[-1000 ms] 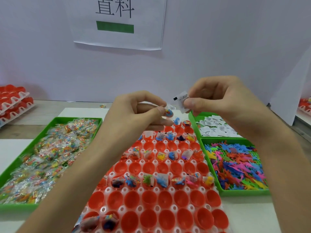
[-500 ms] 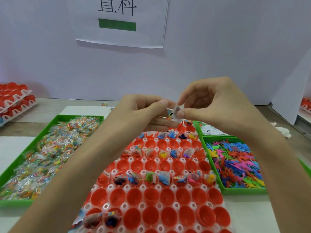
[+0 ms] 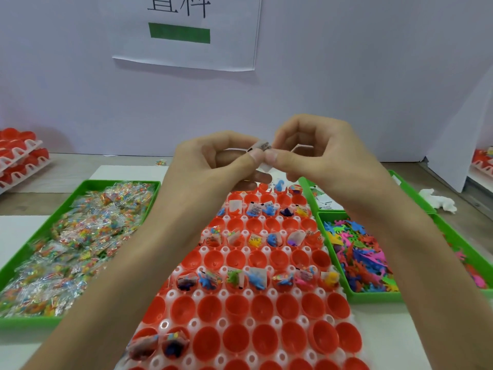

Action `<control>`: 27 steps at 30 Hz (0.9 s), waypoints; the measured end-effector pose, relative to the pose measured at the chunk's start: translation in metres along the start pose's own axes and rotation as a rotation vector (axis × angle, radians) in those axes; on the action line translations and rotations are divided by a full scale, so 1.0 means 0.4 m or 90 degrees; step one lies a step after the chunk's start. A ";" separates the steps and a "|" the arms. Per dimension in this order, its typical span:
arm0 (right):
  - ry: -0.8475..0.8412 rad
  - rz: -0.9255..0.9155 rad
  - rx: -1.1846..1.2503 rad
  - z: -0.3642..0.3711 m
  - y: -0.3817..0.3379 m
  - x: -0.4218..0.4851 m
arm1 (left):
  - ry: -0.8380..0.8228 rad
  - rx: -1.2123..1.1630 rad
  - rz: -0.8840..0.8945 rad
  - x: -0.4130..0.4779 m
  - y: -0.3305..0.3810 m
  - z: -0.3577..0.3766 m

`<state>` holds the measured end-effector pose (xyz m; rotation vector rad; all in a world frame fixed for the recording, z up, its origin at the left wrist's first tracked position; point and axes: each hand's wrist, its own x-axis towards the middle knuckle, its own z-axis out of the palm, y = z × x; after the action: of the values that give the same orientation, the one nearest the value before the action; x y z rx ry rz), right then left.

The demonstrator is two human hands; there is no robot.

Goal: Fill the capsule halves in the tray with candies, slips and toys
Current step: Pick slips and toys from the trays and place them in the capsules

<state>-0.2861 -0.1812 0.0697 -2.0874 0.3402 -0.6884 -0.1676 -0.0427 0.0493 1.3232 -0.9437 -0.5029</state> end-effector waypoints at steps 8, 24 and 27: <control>-0.161 0.073 -0.196 -0.170 0.067 -0.001 | 0.000 0.024 -0.001 0.002 0.003 0.000; -0.282 0.439 -0.406 -0.206 0.272 0.008 | -0.034 0.001 -0.020 0.004 -0.004 -0.001; -0.296 0.422 -0.454 -0.215 0.274 -0.003 | -0.035 -0.009 -0.018 0.007 -0.005 -0.001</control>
<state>-0.3360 -0.3006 0.0184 -2.4737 1.0537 0.3725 -0.1655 -0.0451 0.0481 1.3177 -0.9663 -0.5681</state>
